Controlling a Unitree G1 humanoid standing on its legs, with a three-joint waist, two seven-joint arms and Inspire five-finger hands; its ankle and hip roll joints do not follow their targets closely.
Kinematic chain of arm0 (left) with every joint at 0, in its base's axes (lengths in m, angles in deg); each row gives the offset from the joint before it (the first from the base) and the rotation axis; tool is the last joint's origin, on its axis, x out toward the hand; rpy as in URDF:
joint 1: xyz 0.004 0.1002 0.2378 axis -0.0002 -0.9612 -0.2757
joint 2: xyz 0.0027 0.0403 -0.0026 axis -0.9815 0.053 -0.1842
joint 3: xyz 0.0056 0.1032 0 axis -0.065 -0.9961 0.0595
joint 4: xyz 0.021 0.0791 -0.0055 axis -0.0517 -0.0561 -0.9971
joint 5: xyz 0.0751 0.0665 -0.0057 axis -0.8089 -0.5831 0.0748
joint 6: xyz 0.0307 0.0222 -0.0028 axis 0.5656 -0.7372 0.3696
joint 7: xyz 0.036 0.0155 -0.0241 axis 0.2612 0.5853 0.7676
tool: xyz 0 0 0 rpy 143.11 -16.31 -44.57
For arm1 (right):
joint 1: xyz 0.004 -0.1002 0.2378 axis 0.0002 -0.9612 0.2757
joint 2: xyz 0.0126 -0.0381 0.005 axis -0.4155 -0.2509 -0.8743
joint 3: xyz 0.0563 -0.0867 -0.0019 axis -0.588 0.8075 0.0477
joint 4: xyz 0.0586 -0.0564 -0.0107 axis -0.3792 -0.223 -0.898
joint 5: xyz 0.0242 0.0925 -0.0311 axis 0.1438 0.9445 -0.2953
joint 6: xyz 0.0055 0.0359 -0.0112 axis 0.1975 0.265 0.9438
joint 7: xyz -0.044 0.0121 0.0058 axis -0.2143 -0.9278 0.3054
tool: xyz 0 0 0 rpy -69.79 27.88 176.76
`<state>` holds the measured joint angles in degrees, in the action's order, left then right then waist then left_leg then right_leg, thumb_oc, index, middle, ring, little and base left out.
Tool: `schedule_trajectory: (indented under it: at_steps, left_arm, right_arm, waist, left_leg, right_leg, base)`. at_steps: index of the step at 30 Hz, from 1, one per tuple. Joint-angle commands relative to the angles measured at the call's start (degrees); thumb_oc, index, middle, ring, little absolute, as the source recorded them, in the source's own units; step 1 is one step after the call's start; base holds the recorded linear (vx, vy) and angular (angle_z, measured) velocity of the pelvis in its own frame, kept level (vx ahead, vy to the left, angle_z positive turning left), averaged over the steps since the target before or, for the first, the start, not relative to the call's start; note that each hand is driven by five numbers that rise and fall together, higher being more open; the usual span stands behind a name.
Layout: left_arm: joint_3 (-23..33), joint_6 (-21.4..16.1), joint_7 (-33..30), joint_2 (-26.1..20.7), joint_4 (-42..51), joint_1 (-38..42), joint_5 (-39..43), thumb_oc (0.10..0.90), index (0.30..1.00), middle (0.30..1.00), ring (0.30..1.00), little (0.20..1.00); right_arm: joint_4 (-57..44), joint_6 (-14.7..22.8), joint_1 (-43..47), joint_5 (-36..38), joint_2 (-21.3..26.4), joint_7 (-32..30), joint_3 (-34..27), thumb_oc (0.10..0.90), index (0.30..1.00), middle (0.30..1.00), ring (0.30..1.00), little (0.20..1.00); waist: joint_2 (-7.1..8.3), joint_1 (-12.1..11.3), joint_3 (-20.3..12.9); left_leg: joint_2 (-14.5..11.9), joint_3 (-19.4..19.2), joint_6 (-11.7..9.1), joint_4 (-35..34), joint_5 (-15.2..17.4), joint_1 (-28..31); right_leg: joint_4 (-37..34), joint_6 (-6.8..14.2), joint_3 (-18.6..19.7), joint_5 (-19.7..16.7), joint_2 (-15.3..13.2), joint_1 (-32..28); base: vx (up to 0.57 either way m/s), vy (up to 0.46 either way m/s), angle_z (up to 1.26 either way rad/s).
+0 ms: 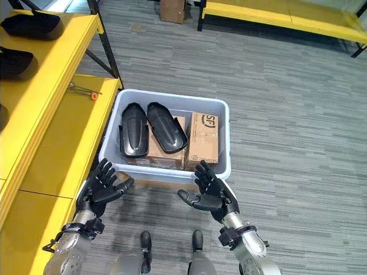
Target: Move parts from the plastic box to the shelf.
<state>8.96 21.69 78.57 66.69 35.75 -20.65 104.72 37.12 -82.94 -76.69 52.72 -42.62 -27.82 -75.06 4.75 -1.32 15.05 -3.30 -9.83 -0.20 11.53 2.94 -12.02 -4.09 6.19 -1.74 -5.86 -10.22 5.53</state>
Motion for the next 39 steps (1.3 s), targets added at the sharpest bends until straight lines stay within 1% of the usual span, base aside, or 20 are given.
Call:
schedule_trajectory:
  at_steps: [1,5,6,9,10,12,13,14,15,16,17,18,19,20,22,25,27,29,32,39]
  left_arm:
    - [1.4,-5.4,0.7,-4.3,6.1,-0.5,-0.2,0.900,1.000,1.000,1.000,1.000]
    - [1.0,-5.0,1.0,-5.2,6.0,0.1,-0.5,0.900,1.000,1.000,1.000,1.000]
    - [0.9,-4.8,1.3,-5.6,5.9,0.0,-0.5,0.900,1.000,1.000,1.000,1.000]
    - [0.5,-4.7,1.7,-6.1,5.6,0.4,-1.0,0.900,1.000,1.000,1.000,1.000]
    - [0.5,-4.7,1.8,-6.1,5.6,0.5,-1.0,0.900,1.000,1.000,1.000,1.000]
    - [0.3,-4.8,1.5,-6.2,5.1,0.8,-1.3,0.900,1.000,1.000,1.000,1.000]
    - [0.3,-4.6,1.4,-6.4,5.0,1.0,-1.7,0.900,1.000,1.000,1.000,1.000]
    - [0.4,-4.5,1.4,-6.3,4.8,0.9,-2.0,0.900,1.000,1.000,1.000,1.000]
    - [0.5,-4.2,1.9,-5.9,4.4,0.5,-2.2,0.900,1.000,1.000,1.000,1.000]
    - [0.5,-4.2,1.9,-5.9,4.4,0.5,-2.2,0.900,1.000,1.000,1.000,1.000]
    - [0.4,-4.4,1.9,-6.0,4.1,0.6,-2.0,0.900,1.000,1.000,1.000,1.000]
    - [0.4,-4.4,1.9,-5.9,4.1,0.6,-2.0,0.900,1.000,1.000,1.000,1.000]
    - [0.6,-4.4,1.7,-5.8,4.3,0.3,-1.8,0.900,1.000,1.000,1.000,1.000]
    - [0.7,-4.2,1.7,-5.6,4.2,0.2,-1.8,0.900,1.000,1.000,1.000,1.000]
    - [0.8,-4.0,1.7,-5.1,4.3,-0.3,-1.9,0.900,1.000,1.000,1.000,1.000]
    - [0.8,-3.9,2.2,-4.2,4.2,-1.0,-1.7,0.900,1.000,1.000,1.000,1.000]
    - [0.5,-4.0,2.9,-3.2,4.4,-1.6,-2.0,0.900,1.000,1.000,1.000,1.000]
    - [0.1,-4.0,3.3,-2.8,4.3,-1.9,-1.3,0.900,1.000,1.000,1.000,1.000]
    - [-0.1,-3.8,3.8,-2.4,4.6,-2.5,-1.1,0.900,1.000,1.000,1.000,1.000]
    - [-1.4,-3.6,3.7,-1.9,4.9,-1.8,-0.5,0.900,1.000,1.000,1.000,1.000]
  right_arm:
    - [-5.4,3.6,1.0,0.0,0.4,1.8,-1.3,0.900,1.000,1.000,1.000,1.000]
    - [-4.8,3.7,2.5,-0.3,0.1,1.6,-0.5,0.900,1.000,1.000,1.000,1.000]
    - [-4.8,3.6,2.7,-0.4,-0.1,1.7,-0.3,0.900,1.000,1.000,1.000,1.000]
    - [-4.9,3.5,3.0,-0.8,-0.4,1.9,-0.1,0.900,1.000,1.000,1.000,1.000]
    - [-4.9,3.5,3.0,-0.8,-0.4,1.9,-0.1,0.900,1.000,1.000,1.000,1.000]
    - [-4.6,3.6,3.7,-1.2,-0.5,1.8,0.6,0.900,1.000,1.000,1.000,1.000]
    - [-4.6,3.7,4.1,-1.3,-0.6,1.8,1.0,0.900,1.000,1.000,1.000,1.000]
    - [-4.4,3.6,4.2,-1.3,-0.8,1.8,1.3,0.900,1.000,1.000,1.000,1.000]
    - [-4.3,3.5,3.9,-1.1,-1.1,1.9,1.5,0.900,1.000,1.000,1.000,1.000]
    - [-4.3,3.5,3.9,-1.1,-1.1,1.9,1.5,0.900,1.000,1.000,1.000,1.000]
    - [-4.3,3.6,4.0,-0.8,-0.9,2.1,1.6,0.900,1.000,1.000,1.000,1.000]
    - [-4.3,3.6,4.0,-0.8,-0.8,2.1,1.6,0.900,1.000,1.000,1.000,1.000]
    - [-4.1,3.5,4.0,-0.4,-0.6,2.1,1.7,0.900,1.000,1.000,1.000,1.000]
    - [-4.0,3.4,4.1,-0.4,-0.6,2.0,1.8,0.900,1.000,1.000,1.000,1.000]
    - [-3.7,3.3,4.3,-0.5,-0.4,2.2,2.0,0.900,1.000,1.000,1.000,1.000]
    - [-4.3,3.1,3.6,-0.8,-0.2,2.6,1.7,0.900,1.000,1.000,1.000,1.000]
    - [-4.6,3.0,2.9,-0.7,-0.1,2.9,1.4,0.900,1.000,1.000,1.000,1.000]
    - [-4.7,3.1,2.4,-0.5,0.2,2.9,0.9,0.900,1.000,1.000,1.000,1.000]
    - [-5.5,3.1,1.6,-0.1,0.9,3.2,0.2,0.900,1.000,1.000,1.000,1.000]
    - [-6.0,3.6,1.0,0.1,1.4,2.6,-1.5,0.900,1.000,1.000,1.000,1.000]
  waist:
    - [1.36,-0.5,-6.0]
    - [2.37,-1.1,-6.9]
    - [2.42,-1.1,-7.3]
    - [1.52,-0.5,-7.8]
    - [1.54,-0.5,-7.9]
    - [0.18,0.1,-7.2]
    - [-0.47,0.2,-7.0]
    - [-0.89,0.1,-7.0]
    - [-1.51,1.0,-6.7]
    - [-1.54,1.0,-6.8]
    - [-1.99,1.4,-6.5]
    - [-2.03,1.4,-6.4]
    - [-1.96,1.4,-5.5]
    - [-1.62,1.4,-5.4]
    - [-1.39,1.7,-5.1]
    - [-1.09,2.0,-4.8]
    - [-0.76,1.8,-5.7]
    - [-1.24,2.3,-6.7]
    - [-1.99,2.6,-8.0]
    - [-3.84,3.8,-8.3]
  left_leg:
    - [-5.1,1.8,-2.6,3.5,-1.7,-8.3]
    - [-3.7,2.2,-1.0,3.8,0.3,-7.5]
    - [-2.4,2.6,0.0,3.1,1.2,-6.3]
    - [-0.3,3.5,1.2,-0.4,1.1,-3.7]
    - [-0.3,3.5,1.2,-0.6,0.8,-3.8]
    - [0.7,3.6,2.1,-3.8,0.2,-1.2]
    - [1.0,3.5,2.6,-5.6,-0.4,0.0]
    - [1.4,2.8,2.8,-7.2,-0.5,1.6]
    - [1.6,2.8,2.8,-10.1,-0.7,4.6]
    - [1.6,2.8,2.8,-10.2,-0.9,4.6]
    - [1.4,2.8,2.7,-11.1,-1.4,5.3]
    - [1.3,2.8,2.6,-11.3,-1.4,5.6]
    - [1.7,2.4,2.4,-12.7,-1.6,7.3]
    - [2.1,1.9,2.3,-13.4,-1.4,8.1]
    - [2.1,1.6,2.0,-13.7,-1.1,9.7]
    - [2.5,1.7,1.6,-12.8,-0.1,10.9]
    - [2.7,1.0,1.4,-12.9,0.7,11.5]
    - [2.0,1.4,0.6,-12.4,0.7,11.1]
    - [0.8,1.3,-0.2,-12.1,1.0,11.8]
    - [-2.3,1.3,-2.3,-12.3,0.2,12.8]
  right_leg:
    - [2.6,5.1,-0.5,5.6,-6.4,-8.7]
    - [4.3,6.2,-0.7,1.0,-7.9,-8.2]
    - [7.0,6.4,-0.5,-2.5,-8.6,-7.7]
    - [12.2,5.5,1.2,-6.6,-8.0,-5.2]
    - [12.2,5.5,1.2,-6.7,-8.0,-5.0]
    - [17.2,4.6,1.2,-8.0,-6.8,-1.6]
    - [19.5,4.1,0.2,-7.2,-5.9,0.1]
    - [20.7,3.8,-2.4,-5.9,-5.9,0.8]
    - [20.3,2.8,-3.5,-1.4,-3.1,3.1]
    - [20.3,2.7,-3.5,-1.5,-3.0,3.2]
    - [19.4,1.9,-3.7,1.6,-0.6,5.4]
    - [19.8,1.9,-3.7,2.0,-0.5,5.4]
    - [16.7,1.3,-6.4,4.0,0.7,6.5]
    - [13.8,1.5,-8.1,3.3,0.5,6.8]
    - [9.5,2.0,-9.0,1.7,0.7,7.0]
    - [7.6,2.4,-7.2,0.8,0.7,6.5]
    - [5.5,2.4,-8.1,0.4,0.4,4.4]
    - [4.4,1.8,-7.3,1.0,1.6,3.3]
    - [4.7,1.0,-7.6,2.3,2.3,2.0]
    - [8.0,-0.9,-7.7,6.5,4.7,2.1]
  base:
    - [0.06,0.087,-0.07]
    - [0.07,0.110,0.01]
    - [0.11,0.166,0.03]
    - [0.08,0.191,0.11]
    - [0.04,0.152,0.17]
    - [0.04,0.236,0.15]
    - [0.08,0.299,0.05]
    - [0.17,0.289,0.01]
    - [0.15,0.194,-0.11]
    - [0.14,0.152,-0.22]
    - [0.03,0.045,-0.12]
    - [0.09,0.070,-0.02]
    - [0.09,0.001,0.21]
    - [0.12,-0.012,-0.01]
    - [0.12,-0.070,-0.16]
    - [0.13,-0.081,-0.07]
    - [0.12,-0.103,0.18]
    - [0.11,-0.140,0.30]
    - [0.13,-0.172,0.07]
    - [0.09,-0.171,-0.04]
